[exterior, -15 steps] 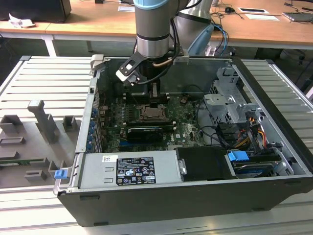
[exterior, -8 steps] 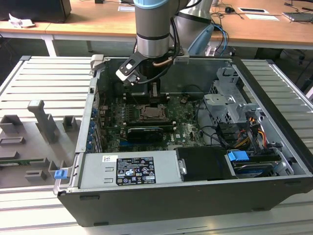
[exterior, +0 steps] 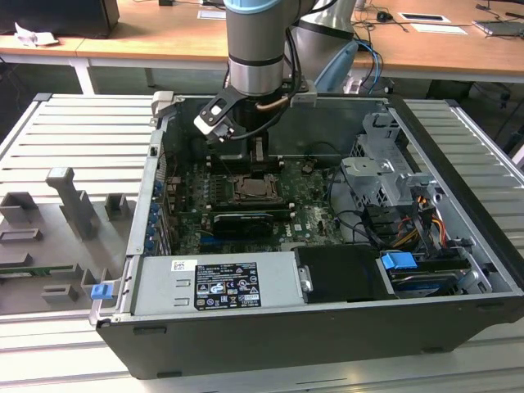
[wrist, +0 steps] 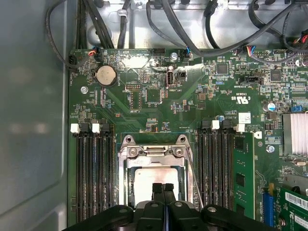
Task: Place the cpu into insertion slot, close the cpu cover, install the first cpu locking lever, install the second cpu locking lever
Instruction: 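Install the first cpu locking lever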
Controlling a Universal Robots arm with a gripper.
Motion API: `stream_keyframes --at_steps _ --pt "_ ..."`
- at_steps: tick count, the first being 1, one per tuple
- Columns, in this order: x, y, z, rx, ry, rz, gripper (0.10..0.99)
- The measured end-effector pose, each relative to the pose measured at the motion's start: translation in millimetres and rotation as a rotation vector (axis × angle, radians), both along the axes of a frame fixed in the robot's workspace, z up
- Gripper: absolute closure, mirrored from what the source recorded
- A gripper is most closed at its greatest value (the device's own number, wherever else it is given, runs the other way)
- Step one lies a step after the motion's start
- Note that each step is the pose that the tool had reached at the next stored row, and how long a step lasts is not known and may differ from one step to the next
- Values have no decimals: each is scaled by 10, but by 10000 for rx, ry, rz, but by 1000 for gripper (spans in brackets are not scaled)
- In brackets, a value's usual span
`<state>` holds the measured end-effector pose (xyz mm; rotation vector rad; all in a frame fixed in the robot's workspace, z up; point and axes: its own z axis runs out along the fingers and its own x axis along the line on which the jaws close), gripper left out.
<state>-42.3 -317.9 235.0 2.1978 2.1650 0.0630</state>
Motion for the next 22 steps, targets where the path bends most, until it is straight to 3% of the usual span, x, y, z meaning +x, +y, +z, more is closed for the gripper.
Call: stream_keyframes --at_steps 10,22 --pt "0 0 20 -1 0 0 980" --pt "0 0 124 0 0 0 980"
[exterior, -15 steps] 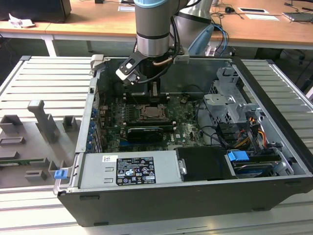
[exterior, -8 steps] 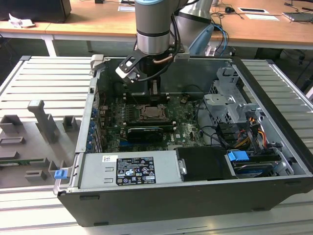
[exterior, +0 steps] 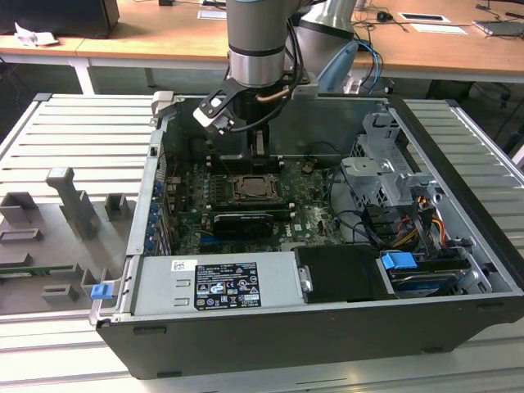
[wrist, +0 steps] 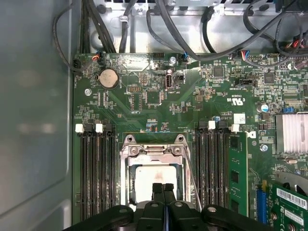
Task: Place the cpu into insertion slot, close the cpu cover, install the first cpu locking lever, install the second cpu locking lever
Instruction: 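Install the first cpu locking lever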
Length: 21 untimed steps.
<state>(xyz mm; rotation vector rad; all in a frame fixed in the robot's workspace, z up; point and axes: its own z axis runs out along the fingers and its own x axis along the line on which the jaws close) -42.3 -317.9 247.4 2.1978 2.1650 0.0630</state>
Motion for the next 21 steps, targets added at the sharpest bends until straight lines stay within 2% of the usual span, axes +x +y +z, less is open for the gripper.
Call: stream_keyframes --at_steps 9,12,21 --pt "0 0 94 0 0 -2 980" --pt "0 0 173 -7 0 -7 980" --pt "0 0 313 -7 0 -7 980"
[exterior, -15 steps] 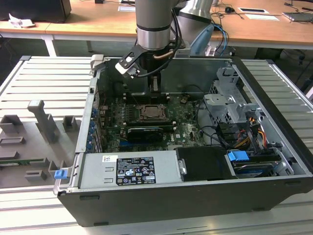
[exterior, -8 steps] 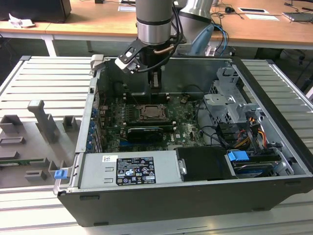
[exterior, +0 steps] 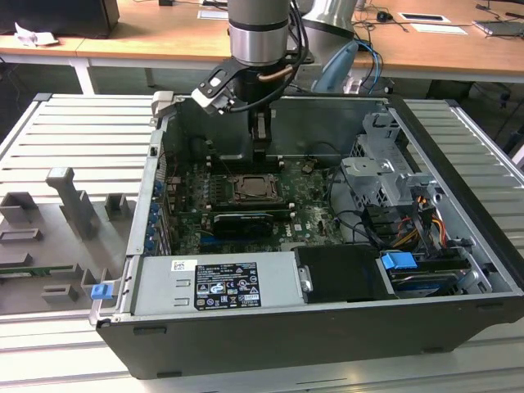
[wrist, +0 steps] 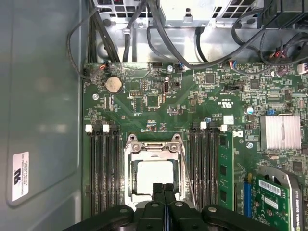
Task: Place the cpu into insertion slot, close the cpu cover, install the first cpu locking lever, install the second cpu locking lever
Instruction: 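Install the first cpu locking lever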
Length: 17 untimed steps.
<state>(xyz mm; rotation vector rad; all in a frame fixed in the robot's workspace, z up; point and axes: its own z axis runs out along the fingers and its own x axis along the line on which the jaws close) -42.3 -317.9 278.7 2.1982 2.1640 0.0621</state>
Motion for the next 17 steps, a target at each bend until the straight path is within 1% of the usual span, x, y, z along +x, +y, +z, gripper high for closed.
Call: stream_keyframes --at_steps 1,3,5,12,15,17 --pt "0 0 8 0 0 0 980" --pt "0 0 121 0 0 0 980" --pt "0 0 170 0 -1 0 980" --pt "0 0 263 0 0 0 980" --pt "0 0 339 -1 0 1 980" --pt "0 0 355 -8 -1 44 980"
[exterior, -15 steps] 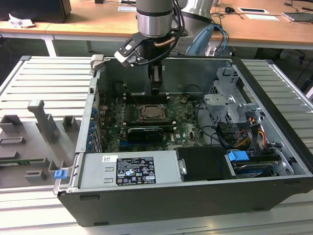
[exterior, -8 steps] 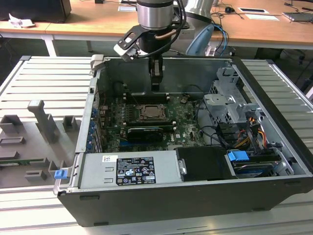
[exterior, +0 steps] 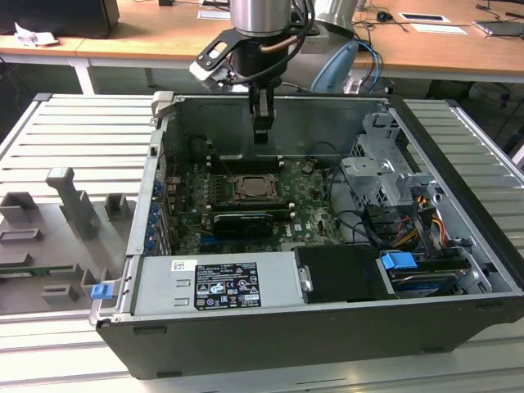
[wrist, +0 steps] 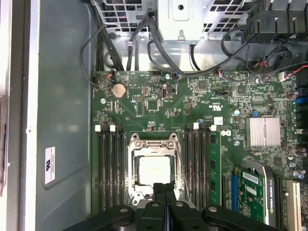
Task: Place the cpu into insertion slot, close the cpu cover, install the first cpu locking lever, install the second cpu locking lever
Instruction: 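Install the first cpu locking lever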
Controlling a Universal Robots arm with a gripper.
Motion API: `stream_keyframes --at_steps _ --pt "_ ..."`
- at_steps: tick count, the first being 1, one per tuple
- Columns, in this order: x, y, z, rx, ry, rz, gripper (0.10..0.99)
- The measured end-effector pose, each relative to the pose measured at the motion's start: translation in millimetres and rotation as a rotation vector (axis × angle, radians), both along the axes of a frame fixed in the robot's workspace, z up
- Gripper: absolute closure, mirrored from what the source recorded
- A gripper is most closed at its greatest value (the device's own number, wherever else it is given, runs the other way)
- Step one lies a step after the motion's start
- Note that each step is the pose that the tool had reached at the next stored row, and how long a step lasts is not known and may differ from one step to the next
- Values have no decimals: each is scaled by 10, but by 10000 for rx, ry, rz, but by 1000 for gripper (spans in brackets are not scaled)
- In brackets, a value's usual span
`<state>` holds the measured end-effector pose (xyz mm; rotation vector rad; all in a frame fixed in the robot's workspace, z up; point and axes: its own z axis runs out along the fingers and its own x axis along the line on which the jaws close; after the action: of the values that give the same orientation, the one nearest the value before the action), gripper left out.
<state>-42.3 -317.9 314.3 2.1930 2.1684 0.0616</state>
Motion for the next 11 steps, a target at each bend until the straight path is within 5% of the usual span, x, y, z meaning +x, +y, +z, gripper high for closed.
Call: stream_keyframes --at_steps 11 --pt "0 0 -134 -2 5 2598 980"
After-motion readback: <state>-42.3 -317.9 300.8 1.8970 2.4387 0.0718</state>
